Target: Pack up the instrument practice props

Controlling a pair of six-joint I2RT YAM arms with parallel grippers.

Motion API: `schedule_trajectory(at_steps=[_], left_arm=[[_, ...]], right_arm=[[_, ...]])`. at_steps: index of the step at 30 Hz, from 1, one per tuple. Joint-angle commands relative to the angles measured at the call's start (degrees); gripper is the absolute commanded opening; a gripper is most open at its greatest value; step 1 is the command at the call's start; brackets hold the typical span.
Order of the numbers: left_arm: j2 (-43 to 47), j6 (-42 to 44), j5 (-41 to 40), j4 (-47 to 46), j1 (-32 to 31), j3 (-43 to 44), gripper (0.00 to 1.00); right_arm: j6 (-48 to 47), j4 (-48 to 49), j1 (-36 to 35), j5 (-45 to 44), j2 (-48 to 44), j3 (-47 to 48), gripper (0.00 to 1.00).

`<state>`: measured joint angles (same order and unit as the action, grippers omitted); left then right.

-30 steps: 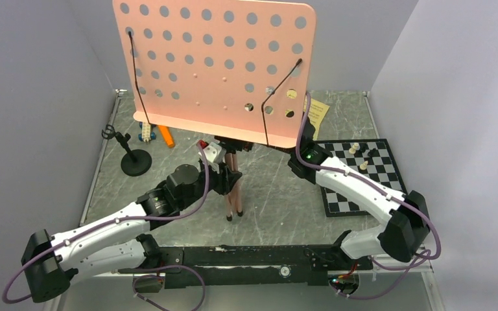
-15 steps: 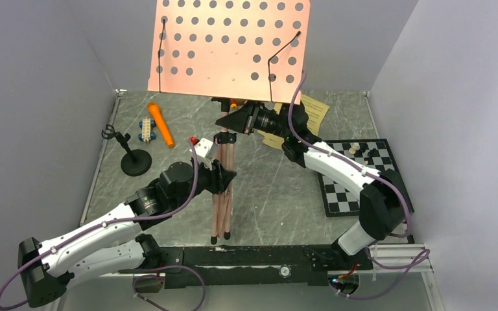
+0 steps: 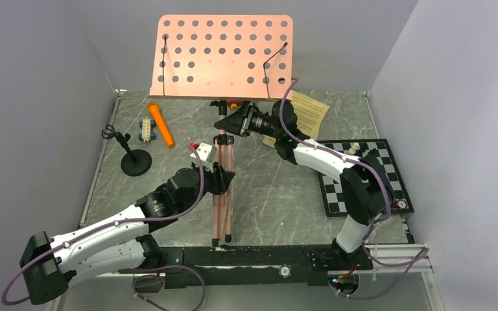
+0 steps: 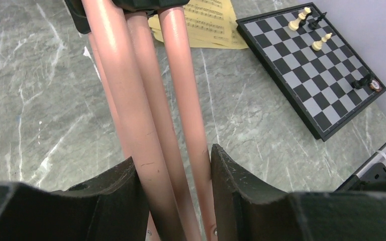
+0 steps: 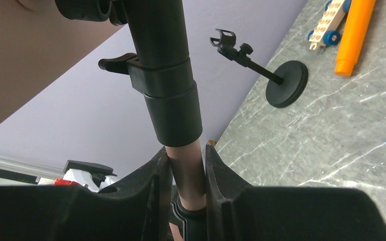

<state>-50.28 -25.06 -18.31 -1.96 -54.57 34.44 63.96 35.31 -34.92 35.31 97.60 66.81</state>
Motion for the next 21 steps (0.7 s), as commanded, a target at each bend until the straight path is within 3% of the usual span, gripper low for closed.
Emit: schedule_trajectory(at_steps=[1, 11, 21], left_arm=[[0.10, 6.67, -3.37, -7.12, -0.54, -2.70, 0.00], [-1.90, 5.77, -9.34, -11.35, 0.08, -8.65, 0.00], [-11.23, 0.39, -12.70, -16.54, 6.06, -10.24, 0.00]], right_arm=[[2.89, 9.81, -0.06, 1.14, -0.18, 2.45, 0.00], [2.89, 11.74, 0.24, 2.65, 6.86, 3.29, 0.00], [1.20, 9.72, 0.99, 4.28, 15.60, 8.45, 0.00]])
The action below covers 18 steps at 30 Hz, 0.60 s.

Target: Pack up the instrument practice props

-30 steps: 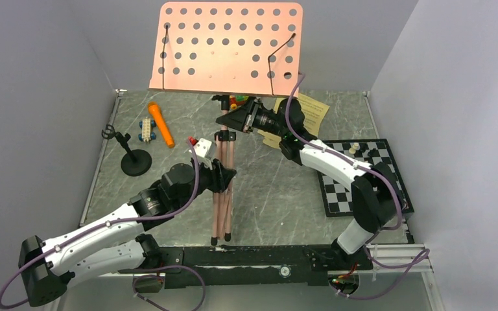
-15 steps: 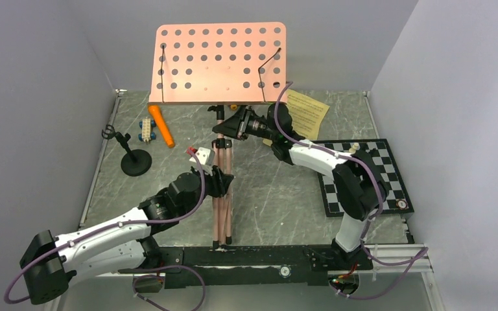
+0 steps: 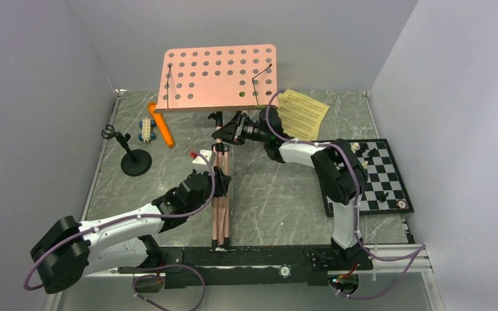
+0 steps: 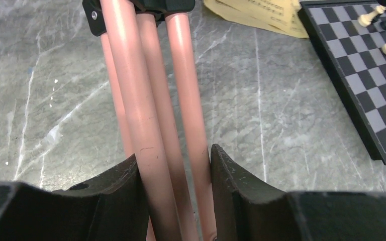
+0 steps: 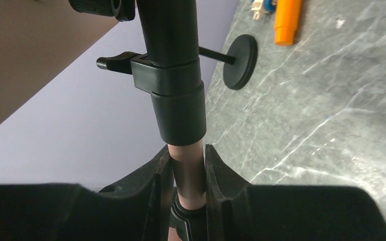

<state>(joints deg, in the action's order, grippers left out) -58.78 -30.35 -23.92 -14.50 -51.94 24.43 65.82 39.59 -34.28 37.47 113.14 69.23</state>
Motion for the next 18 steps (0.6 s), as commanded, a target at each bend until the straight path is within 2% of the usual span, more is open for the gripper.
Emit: schedule_trajectory(at_steps=[1, 7, 18], left_arm=[[-3.69, 4.64, -6.28, -4.30, 4.59, -0.32, 0.00], [-9.23, -1.00, -3.58, -5.72, 10.05, -0.56, 0.00], [-18.13, -2.68, -5.31, -5.99, 10.61, 2.02, 0.00]], right_arm=[[-1.03, 4.82, 0.48, 2.35, 0.93, 6.69, 0.00], [-0.28, 5.66, 1.57, 2.95, 6.37, 8.50, 0.00], [-1.26, 3.33, 2.33, 2.10, 11.92, 10.57, 0.00]])
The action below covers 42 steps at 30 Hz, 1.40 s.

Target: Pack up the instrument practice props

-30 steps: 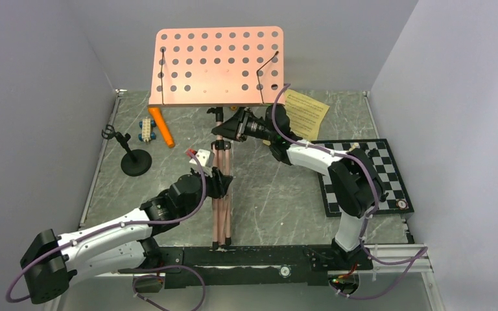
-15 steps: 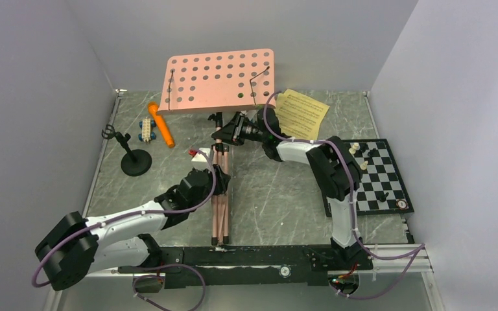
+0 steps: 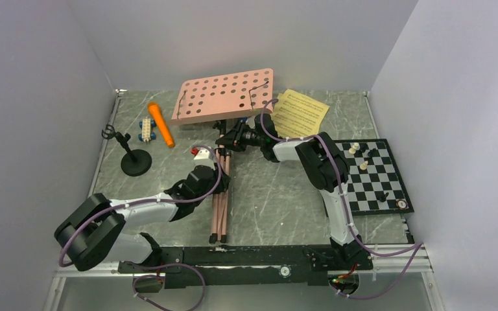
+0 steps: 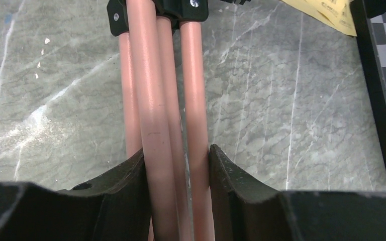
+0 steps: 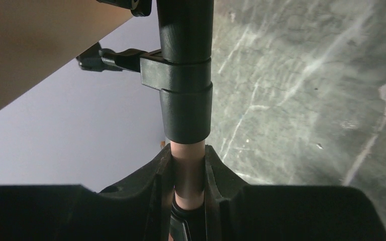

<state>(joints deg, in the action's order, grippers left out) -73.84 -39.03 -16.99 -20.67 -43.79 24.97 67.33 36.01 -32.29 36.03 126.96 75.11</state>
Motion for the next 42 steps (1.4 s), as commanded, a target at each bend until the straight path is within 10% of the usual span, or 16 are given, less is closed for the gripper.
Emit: schedule_trajectory(at_steps=[1, 11, 19, 42], left_arm=[[-3.68, 5.67, -12.04, 0.03, 2.40, 1.48, 0.00], [-7.71, 4.04, -9.72, 0.31, 2.78, 1.90, 0.00], [-9.23, 2.40, -8.17, 0.32, 3.59, 1.54, 0.00], [-8.12, 1.76, -5.14, 1.47, 3.85, 2.79, 0.00]], right_arm=[[-2.82, 6.73, 0.45, 3.52, -1.67, 4.58, 0.00], [-0.69, 6.03, 1.53, 2.65, -0.54, 2.07, 0.00], [-0.27, 3.16, 2.25, 1.96, -1.83, 0.31, 0.39], [-14.37, -14.71, 4.52, -7.30, -23.69, -24.33, 0.61]])
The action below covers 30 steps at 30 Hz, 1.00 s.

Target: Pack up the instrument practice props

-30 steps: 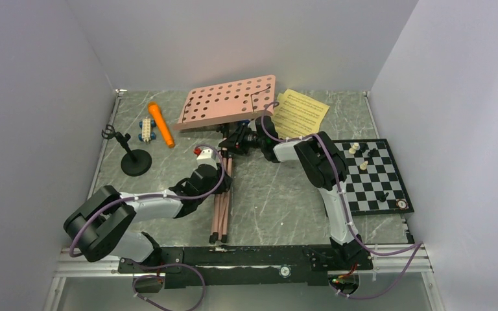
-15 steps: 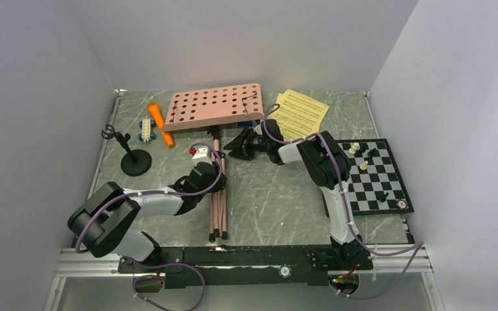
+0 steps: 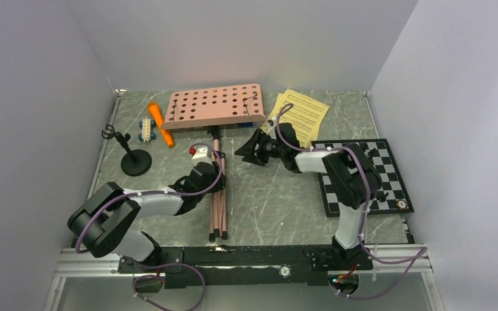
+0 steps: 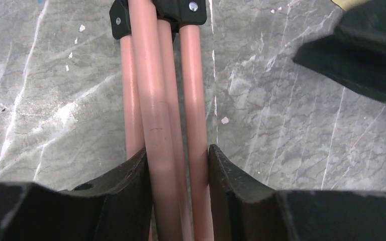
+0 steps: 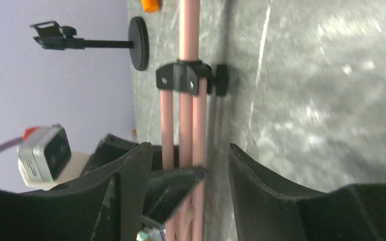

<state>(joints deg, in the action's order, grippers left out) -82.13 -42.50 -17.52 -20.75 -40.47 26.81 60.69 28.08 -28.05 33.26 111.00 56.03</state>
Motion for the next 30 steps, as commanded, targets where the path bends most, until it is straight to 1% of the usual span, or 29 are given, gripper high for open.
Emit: schedule_trajectory(at_steps=[1, 4, 7, 12, 13, 15, 17, 21, 25, 27, 28, 29, 30], left_arm=[[0.13, 5.03, -4.32, 2.01, 0.55, 1.34, 0.00], [0.04, 5.60, -2.73, 2.93, 0.52, 2.62, 0.00], [-0.14, 6.83, -0.59, 3.99, 0.48, 4.21, 0.00], [0.16, 8.86, 3.17, 4.14, 0.28, 5.71, 0.00], [0.55, 9.10, 3.88, 3.60, 0.15, 5.63, 0.00], [0.94, 10.03, 5.83, 2.62, -0.25, 5.94, 0.01], [1.00, 11.14, 7.49, 3.64, -1.09, 7.47, 0.11], [2.38, 11.97, 7.06, 6.74, -3.27, 9.48, 0.37], [6.31, 10.29, 5.71, 8.47, -3.92, 8.43, 0.61], [9.03, 8.27, 3.95, 11.32, -3.94, 8.58, 0.73], [10.71, 8.04, 3.45, 12.50, -3.92, 8.56, 0.80], [12.46, 7.83, 2.93, 13.29, -3.99, 8.46, 0.91], [14.15, 7.79, 2.27, 13.97, -4.00, 8.25, 0.98]], right_arm=[[-9.15, -8.54, 0.30, -5.85, -10.04, -6.58, 0.61], [-14.29, -14.83, -0.16, -10.92, -17.71, -9.88, 0.61], [-20.31, -21.40, -2.16, -17.75, -26.36, -12.49, 0.61], [-28.66, -28.60, -9.79, -35.91, -41.07, -17.01, 0.61], [-29.66, -29.90, -11.35, -38.92, -43.61, -17.86, 0.61], [-30.77, -31.43, -13.01, -42.22, -47.87, -19.70, 0.61], [-30.65, -32.44, -13.34, -43.45, -50.61, -21.50, 0.61], [-30.12, -33.84, -13.34, -44.00, -53.37, -22.72, 0.62], [-30.16, -34.64, -13.32, -43.89, -55.20, -22.19, 0.63], [-30.46, -35.42, -13.39, -43.78, -55.89, -21.29, 0.64], [-30.65, -35.76, -13.35, -43.73, -56.31, -20.79, 0.64], [-30.84, -36.14, -13.32, -43.82, -56.79, -20.46, 0.64], [-30.97, -36.51, -13.34, -43.90, -57.17, -20.10, 0.64]])
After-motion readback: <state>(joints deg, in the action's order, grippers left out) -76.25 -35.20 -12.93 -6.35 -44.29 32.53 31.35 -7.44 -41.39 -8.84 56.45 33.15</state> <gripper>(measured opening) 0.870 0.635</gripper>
